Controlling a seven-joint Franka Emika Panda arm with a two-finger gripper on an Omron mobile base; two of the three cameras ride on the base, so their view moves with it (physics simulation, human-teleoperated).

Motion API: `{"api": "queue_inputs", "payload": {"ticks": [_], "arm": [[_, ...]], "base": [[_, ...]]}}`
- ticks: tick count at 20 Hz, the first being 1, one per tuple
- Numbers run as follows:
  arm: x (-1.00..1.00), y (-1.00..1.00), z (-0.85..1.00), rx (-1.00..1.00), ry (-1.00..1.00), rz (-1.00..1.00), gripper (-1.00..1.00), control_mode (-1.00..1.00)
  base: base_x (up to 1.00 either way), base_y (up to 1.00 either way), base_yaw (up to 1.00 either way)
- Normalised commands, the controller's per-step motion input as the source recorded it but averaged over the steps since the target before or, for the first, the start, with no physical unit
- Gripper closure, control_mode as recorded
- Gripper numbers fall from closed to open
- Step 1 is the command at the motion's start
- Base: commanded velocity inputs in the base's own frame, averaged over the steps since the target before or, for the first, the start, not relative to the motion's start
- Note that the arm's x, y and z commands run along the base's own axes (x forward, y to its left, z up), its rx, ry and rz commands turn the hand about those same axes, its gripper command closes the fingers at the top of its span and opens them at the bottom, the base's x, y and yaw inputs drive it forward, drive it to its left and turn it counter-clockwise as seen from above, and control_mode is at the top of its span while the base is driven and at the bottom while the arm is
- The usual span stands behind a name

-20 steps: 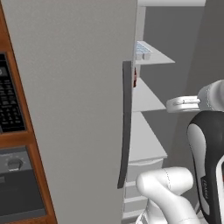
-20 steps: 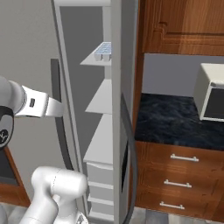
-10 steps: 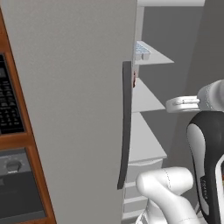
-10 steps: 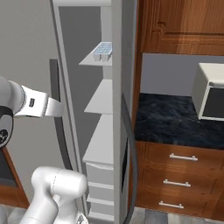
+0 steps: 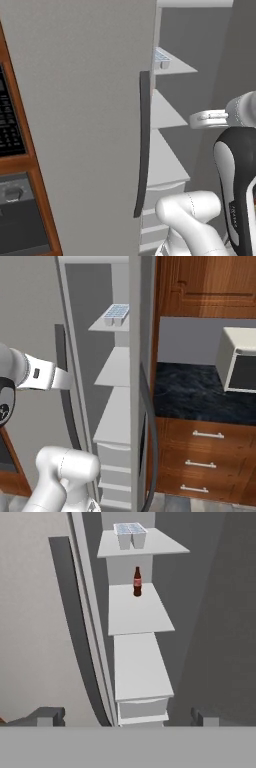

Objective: Open the freezer door, pick up the ice cube tray from the freezer, and place it on the dining counter.

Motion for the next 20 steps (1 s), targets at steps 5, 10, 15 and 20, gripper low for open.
{"api": "queue_inputs", "payload": {"ticks": [5,10,15,20], "arm": [[0.00,0.00,0.00,0.00,0.00,0.00,-1.00,1.00],[0.00,0.00,0.00,0.00,0.00,0.00,-1.00,1.00],[0.00,0.00,0.00,0.00,0.00,0.00,-1.00,1.00],[0.00,0.00,0.00,0.00,0.00,0.00,-1.00,1.00]], "base": [[0.29,-0.01,-0.09],[0.01,0.07,-0.21],[0.00,0.19,-0.22],[0.00,0.40,-0.13]]}}
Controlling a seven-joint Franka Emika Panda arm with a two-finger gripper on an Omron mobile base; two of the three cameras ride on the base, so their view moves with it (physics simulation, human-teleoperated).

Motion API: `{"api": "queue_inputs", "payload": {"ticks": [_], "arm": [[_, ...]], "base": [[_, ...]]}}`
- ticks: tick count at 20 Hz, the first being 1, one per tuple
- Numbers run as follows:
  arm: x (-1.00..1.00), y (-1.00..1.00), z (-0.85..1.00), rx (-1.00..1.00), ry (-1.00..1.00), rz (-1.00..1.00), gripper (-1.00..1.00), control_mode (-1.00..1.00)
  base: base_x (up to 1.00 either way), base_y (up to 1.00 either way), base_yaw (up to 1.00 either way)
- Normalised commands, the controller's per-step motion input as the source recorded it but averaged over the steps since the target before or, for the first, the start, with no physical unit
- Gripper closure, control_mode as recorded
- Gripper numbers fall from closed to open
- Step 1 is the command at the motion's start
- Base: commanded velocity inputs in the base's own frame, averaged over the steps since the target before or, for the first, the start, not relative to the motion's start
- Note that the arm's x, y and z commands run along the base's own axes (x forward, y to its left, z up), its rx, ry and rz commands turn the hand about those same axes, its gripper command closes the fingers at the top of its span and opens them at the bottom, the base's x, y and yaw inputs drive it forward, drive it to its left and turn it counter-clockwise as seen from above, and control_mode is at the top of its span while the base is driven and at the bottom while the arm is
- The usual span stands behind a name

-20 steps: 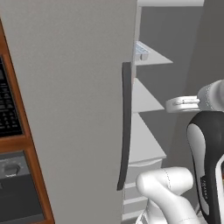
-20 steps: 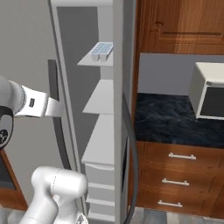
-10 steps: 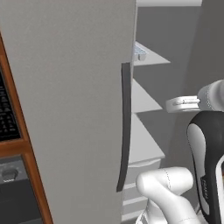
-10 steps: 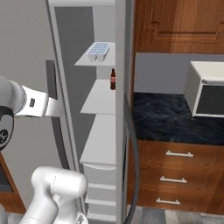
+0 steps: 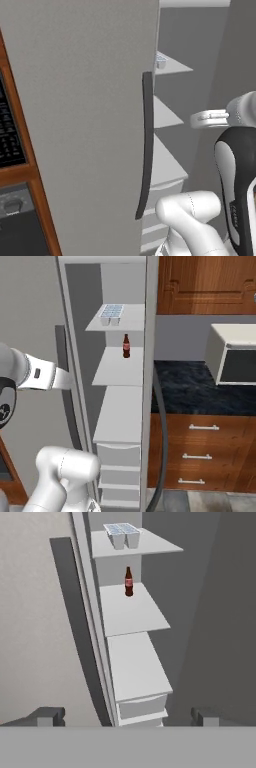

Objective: Open the freezer door, pick up the ice cube tray from the freezer, and place it on the dining counter.

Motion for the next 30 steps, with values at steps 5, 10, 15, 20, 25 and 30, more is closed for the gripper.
{"api": "queue_inputs", "payload": {"ticks": [5,10,15,20,25,30], "arm": [[0.00,0.00,0.00,0.00,0.00,0.00,-1.00,1.00],[0.00,0.00,0.00,0.00,0.00,0.00,-1.00,1.00],[0.00,0.00,0.00,0.00,0.00,0.00,-1.00,1.00],[0.00,0.00,0.00,0.00,0.00,0.00,-1.00,1.00],[0.00,0.00,0.00,0.00,0.00,0.00,-1.00,1.00],[0.00,0.00,0.00,0.00,0.00,0.00,-1.00,1.00]], "base": [[0.23,0.17,-0.01],[0.43,-0.10,-0.11],[0.44,-0.35,-0.07],[0.32,-0.54,-0.05],[0.35,-0.49,-0.13],[0.21,-0.42,-0.04]]}}
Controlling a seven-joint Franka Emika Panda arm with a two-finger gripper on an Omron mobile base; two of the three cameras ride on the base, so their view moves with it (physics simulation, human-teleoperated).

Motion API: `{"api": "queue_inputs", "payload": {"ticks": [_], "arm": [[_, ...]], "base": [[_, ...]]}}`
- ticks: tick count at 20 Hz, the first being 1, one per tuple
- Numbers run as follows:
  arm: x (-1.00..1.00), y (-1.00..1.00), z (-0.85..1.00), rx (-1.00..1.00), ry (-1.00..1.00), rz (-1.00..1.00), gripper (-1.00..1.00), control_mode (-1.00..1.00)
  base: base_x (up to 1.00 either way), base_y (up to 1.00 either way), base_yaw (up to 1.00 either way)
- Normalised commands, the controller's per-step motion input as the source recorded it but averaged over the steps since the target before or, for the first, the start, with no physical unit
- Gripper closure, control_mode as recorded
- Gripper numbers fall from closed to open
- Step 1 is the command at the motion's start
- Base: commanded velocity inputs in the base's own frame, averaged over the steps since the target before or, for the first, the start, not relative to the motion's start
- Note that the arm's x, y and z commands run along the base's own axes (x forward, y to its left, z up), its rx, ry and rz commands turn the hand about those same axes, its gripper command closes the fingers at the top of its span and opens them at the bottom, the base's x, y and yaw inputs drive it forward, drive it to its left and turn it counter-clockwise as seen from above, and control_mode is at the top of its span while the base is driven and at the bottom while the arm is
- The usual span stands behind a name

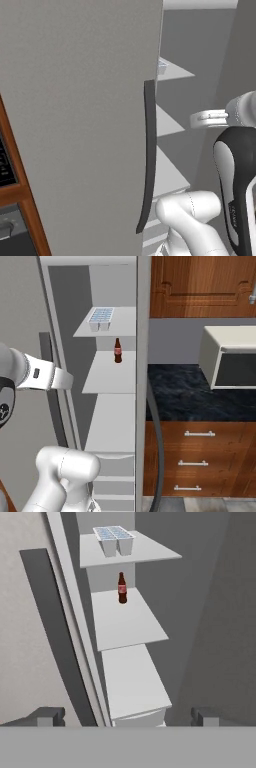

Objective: Open the freezer door, pick up the ice cube tray from the freezer, and place it on the dining counter.

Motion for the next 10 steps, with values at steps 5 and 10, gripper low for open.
{"api": "queue_inputs", "payload": {"ticks": [5,10], "arm": [[0.00,0.00,0.00,0.00,0.00,0.00,-1.00,1.00],[0.03,-0.10,0.02,0.04,-0.01,0.00,-1.00,-1.00]], "base": [[0.11,-0.20,0.00],[0.02,-0.03,0.00]]}}
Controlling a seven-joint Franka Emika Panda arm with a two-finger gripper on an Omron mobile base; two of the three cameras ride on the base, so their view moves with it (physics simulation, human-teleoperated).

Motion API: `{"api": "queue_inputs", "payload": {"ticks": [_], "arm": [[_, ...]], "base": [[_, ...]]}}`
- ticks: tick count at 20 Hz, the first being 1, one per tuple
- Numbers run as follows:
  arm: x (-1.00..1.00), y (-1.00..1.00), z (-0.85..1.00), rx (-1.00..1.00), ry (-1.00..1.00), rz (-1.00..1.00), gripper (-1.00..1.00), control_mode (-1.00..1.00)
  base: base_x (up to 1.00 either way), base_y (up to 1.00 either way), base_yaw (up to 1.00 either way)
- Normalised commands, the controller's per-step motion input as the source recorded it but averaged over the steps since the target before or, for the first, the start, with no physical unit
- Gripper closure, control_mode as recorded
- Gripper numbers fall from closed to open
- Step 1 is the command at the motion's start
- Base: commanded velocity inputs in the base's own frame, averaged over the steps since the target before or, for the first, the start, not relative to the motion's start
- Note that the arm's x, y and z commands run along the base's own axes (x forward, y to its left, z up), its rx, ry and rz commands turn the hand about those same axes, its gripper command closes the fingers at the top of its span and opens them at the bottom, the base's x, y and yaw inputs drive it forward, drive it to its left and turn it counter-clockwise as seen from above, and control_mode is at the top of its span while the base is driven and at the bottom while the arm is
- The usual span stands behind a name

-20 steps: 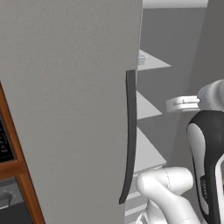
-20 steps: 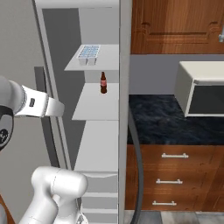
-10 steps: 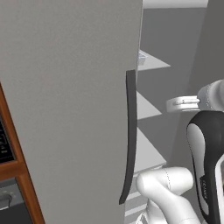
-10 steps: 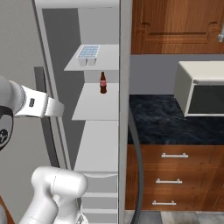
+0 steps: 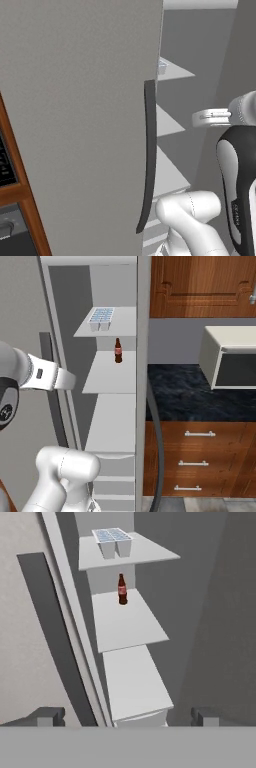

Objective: Open the freezer door, pick up the ice cube tray from the freezer, and place it on the dining counter.

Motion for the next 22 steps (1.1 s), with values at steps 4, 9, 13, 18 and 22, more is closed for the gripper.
{"api": "queue_inputs", "payload": {"ticks": [4,9,13,18,22], "arm": [[0.00,-0.12,0.14,0.14,-0.06,-0.05,-1.00,-1.00],[0.01,-0.01,0.24,0.15,-0.06,-0.10,-1.00,-1.00],[0.11,0.00,0.19,0.17,-0.03,-0.15,-1.00,-1.00],[0.14,0.00,0.06,0.17,-0.06,-0.19,-1.00,-1.00],[0.15,0.00,0.00,0.21,-0.12,-0.20,-1.00,-1.00]], "base": [[0.00,0.00,0.00],[0.00,0.00,0.00],[0.00,0.00,0.00],[0.00,0.00,0.00],[0.00,0.00,0.00]]}}
